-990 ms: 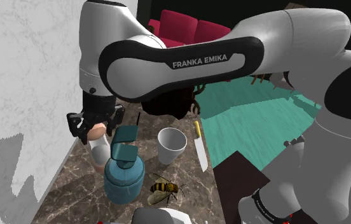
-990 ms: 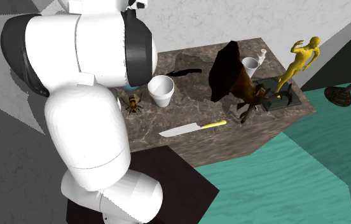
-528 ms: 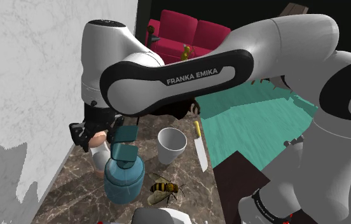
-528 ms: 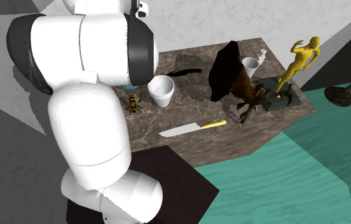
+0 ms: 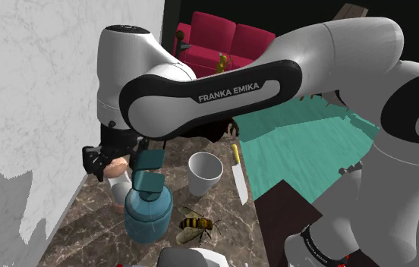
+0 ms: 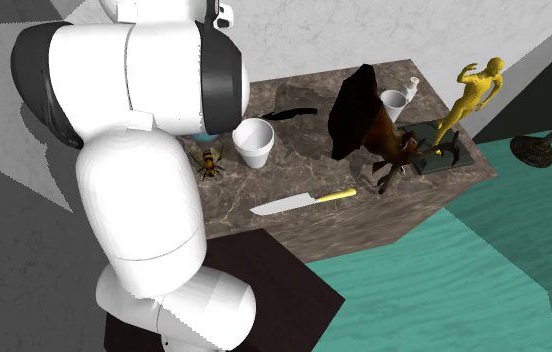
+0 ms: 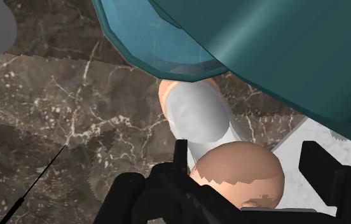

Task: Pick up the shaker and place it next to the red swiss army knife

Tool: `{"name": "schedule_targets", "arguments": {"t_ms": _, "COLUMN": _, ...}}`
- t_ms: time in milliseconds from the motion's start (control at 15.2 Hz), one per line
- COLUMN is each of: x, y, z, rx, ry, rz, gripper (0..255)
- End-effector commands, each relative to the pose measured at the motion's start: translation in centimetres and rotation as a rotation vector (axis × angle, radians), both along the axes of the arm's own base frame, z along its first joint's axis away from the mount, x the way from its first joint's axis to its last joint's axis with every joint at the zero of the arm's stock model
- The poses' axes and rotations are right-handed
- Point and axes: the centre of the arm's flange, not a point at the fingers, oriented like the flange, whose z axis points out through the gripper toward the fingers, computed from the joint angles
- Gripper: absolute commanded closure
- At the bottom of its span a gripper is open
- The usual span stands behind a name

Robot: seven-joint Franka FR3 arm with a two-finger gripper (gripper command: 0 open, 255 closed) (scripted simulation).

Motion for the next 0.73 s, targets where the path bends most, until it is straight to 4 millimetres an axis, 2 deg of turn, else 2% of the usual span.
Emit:
{"name": "schedule_targets", "arguments": {"t_ms": 0, "x": 0.0, "y": 0.0, "z": 0.0, "rx": 0.0, "ry": 0.0, "rz": 0.0, "gripper": 0}}
{"name": "schedule_targets", "arguments": {"t_ms": 264, "x": 0.0, "y": 0.0, "z": 0.0, "rx": 0.0, "ry": 0.0, "rz": 0.0, "gripper": 0}}
{"name": "schedule_targets", "arguments": {"t_ms": 528, "x": 0.1, "y": -0.6, "z": 5.0, "rx": 0.0, "ry": 0.0, "rz": 0.0, "gripper": 0}}
{"name": "schedule_targets", "arguments": {"t_ms": 660, "x": 0.1, "y": -0.6, "z": 5.0, "rx": 0.0, "ry": 0.0, "rz": 0.0, "gripper": 0}}
